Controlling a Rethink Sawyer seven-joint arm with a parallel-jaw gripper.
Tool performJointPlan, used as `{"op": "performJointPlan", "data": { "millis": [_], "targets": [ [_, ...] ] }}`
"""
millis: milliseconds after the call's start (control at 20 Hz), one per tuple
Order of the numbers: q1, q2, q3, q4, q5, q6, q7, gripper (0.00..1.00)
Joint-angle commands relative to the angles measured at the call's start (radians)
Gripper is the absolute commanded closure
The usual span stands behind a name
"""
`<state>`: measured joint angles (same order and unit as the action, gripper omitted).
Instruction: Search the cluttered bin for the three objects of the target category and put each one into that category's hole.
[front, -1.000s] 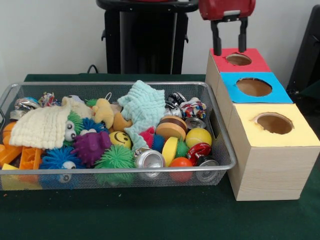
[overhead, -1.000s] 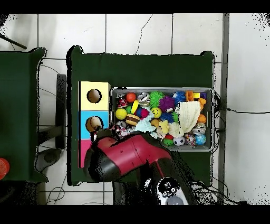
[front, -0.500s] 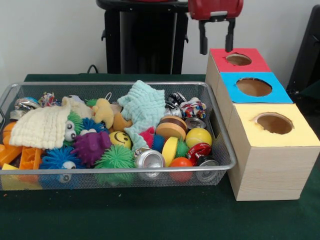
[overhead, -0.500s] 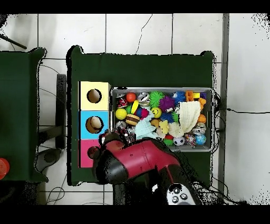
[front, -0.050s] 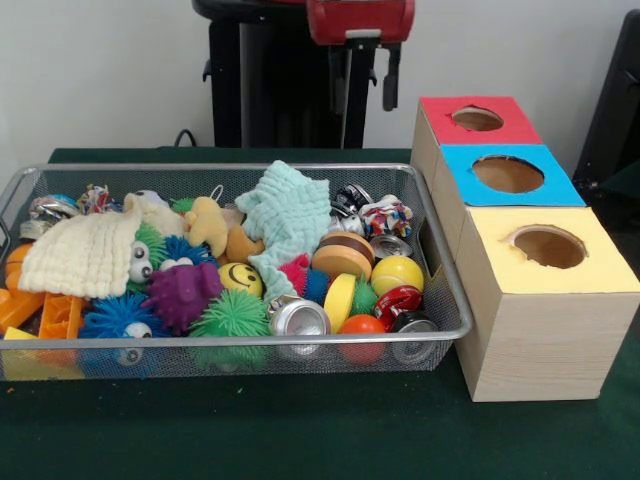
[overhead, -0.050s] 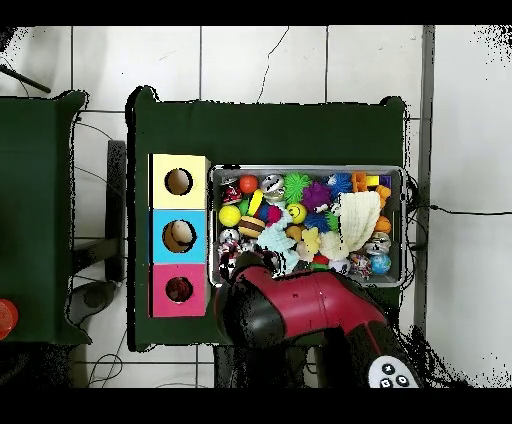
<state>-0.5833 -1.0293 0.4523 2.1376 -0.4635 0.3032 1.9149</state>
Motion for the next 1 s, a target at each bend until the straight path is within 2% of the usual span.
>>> {"op": "performJointPlan", "data": {
  "millis": [50,300,1000],
  "targets": [
    [-0.048,0.044,0.014,0.011,-0.002,0.026,0.015,0.0],
    [-0.08,0.07,0.014,-0.018,-0.019,0.028,-0.002,0.0],
    [-0.226,0.127,0.087,-0.046,-0.037,0.053,-0.084,0.0]
  ]
}}
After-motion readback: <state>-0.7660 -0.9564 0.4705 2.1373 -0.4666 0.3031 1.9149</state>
